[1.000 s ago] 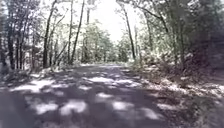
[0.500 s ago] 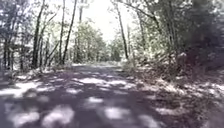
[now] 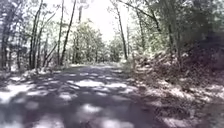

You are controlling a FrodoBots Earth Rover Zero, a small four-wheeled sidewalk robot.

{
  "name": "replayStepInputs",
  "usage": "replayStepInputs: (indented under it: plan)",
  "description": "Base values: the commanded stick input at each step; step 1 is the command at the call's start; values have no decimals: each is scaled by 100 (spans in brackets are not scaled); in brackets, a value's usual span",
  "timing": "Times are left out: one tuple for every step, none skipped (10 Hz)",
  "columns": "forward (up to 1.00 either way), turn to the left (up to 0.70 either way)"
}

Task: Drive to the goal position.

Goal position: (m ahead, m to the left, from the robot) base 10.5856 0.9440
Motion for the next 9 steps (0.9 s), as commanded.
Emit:
replayStepInputs:
  plan:
    - [45, 17]
    - [45, 25]
    - [45, 27]
    - [45, 27]
    - [45, 23]
    - [45, 6]
    - [45, 0]
    - [45, 0]
    - [45, 0]
